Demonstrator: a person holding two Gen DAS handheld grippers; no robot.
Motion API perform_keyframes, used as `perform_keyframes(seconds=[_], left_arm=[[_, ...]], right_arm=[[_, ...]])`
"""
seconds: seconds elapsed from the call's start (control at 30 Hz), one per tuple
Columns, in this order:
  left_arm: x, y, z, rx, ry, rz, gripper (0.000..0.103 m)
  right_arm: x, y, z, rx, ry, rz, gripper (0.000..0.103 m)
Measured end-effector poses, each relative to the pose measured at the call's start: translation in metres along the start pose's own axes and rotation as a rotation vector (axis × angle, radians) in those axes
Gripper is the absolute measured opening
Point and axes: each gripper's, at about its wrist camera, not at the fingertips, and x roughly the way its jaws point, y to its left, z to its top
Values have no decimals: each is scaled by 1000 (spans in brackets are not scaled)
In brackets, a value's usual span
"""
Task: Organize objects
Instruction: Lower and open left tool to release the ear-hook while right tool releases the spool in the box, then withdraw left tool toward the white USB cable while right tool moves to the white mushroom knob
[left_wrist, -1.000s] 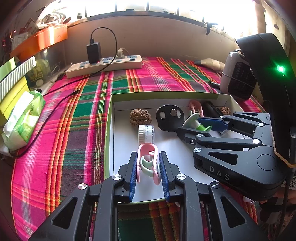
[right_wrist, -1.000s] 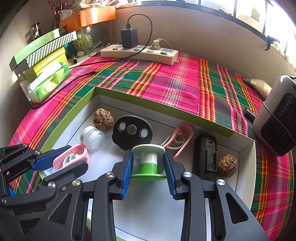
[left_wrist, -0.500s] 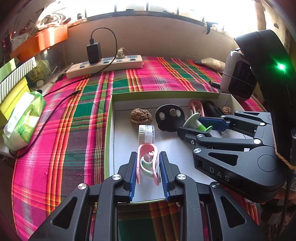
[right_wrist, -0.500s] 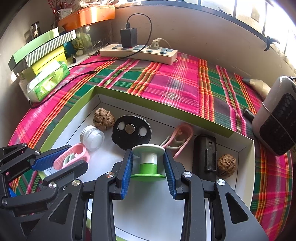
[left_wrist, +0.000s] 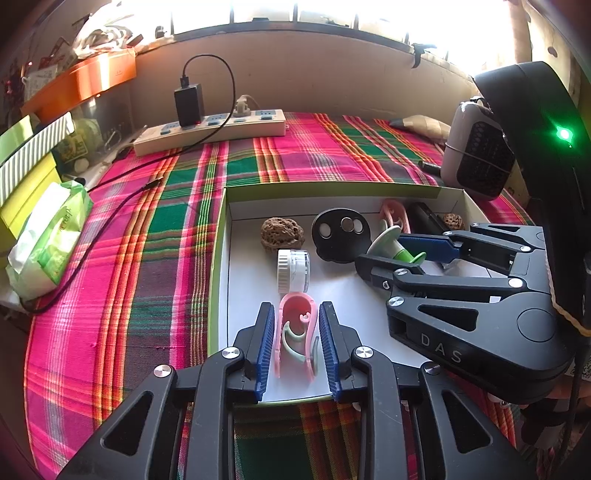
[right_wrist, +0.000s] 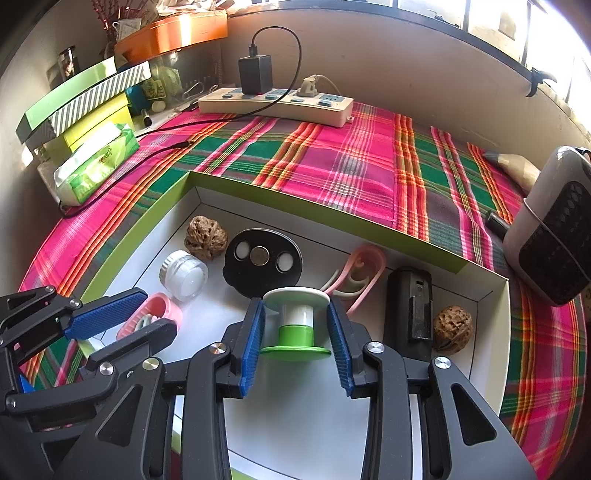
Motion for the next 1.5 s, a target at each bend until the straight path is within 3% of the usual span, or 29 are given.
perform_keyframes(seconds=[0.67,1.5], left_arm=[[-13,6,-4,-25,-17,12,30],[-52,8,-22,-27,-67,39,31]], right_arm=[[-11,-1,-2,24,-20,-14,45],[-45,12,-17,54,-75,-28,49]])
